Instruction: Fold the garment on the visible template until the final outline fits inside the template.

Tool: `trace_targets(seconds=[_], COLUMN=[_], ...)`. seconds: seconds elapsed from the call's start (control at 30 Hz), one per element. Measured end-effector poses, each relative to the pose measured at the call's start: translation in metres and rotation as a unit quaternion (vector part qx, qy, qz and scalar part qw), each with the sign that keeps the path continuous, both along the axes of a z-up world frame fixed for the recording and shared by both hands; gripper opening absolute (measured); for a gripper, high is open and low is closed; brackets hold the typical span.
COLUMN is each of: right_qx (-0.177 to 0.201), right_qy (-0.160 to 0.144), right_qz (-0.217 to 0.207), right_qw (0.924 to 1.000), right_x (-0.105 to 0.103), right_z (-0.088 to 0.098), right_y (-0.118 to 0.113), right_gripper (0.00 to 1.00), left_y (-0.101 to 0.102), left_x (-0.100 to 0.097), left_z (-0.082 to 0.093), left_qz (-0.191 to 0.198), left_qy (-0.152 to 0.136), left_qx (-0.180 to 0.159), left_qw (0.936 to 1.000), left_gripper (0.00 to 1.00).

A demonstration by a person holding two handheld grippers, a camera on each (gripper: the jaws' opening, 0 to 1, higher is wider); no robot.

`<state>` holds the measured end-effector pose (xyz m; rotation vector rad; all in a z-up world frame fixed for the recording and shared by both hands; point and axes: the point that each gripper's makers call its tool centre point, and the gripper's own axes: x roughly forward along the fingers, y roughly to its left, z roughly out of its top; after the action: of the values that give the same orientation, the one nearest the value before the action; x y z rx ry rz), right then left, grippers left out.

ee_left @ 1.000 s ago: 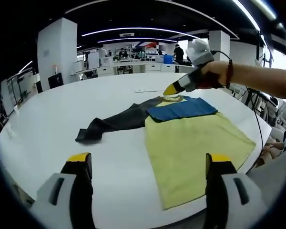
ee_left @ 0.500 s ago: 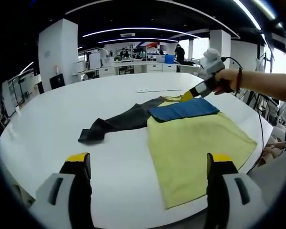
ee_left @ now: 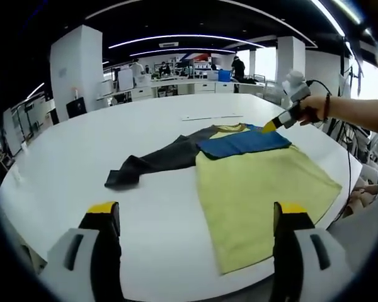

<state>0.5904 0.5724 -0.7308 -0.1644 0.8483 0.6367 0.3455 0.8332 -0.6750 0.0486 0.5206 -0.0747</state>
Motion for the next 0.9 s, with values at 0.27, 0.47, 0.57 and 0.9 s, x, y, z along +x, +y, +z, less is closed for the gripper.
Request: trace_targets(seconds=[0.27,0.47,0.57,0.9], right_qx=[-0.006,-0.013,-0.01,-0.03], right_qy=[0.017,0.027,0.029,0.036], right_qz=[-0.02,-0.027,-0.034,-0.06], right_qw=[0.9996,0.9992,0.9989,0.9971], right_x=[-0.005,-0.015,-0.019,-0.025], right_z=[-0.012,-0.024,-0.027,-0.039], right_y=[-0.039,-0.058,-0.063,-0.075], right_gripper=[0.58,0.39,0.36,0.21], left_y=[0.004,0.004,0.004,0.009], left_x=[0.0,0.0,0.0,0.0], left_z=[0.001,0.002,0.003,0.004], left_qz=[0.005,0.01,0.01,0.016], left_qy=[0.002,0.001,0.0,-0.001], left_qx=[0.003,0.005,0.007,0.011], left_qw=[1.0,0.9999,0.9999,0.9998], left_gripper=[0.99,0.98,0.97,0.95])
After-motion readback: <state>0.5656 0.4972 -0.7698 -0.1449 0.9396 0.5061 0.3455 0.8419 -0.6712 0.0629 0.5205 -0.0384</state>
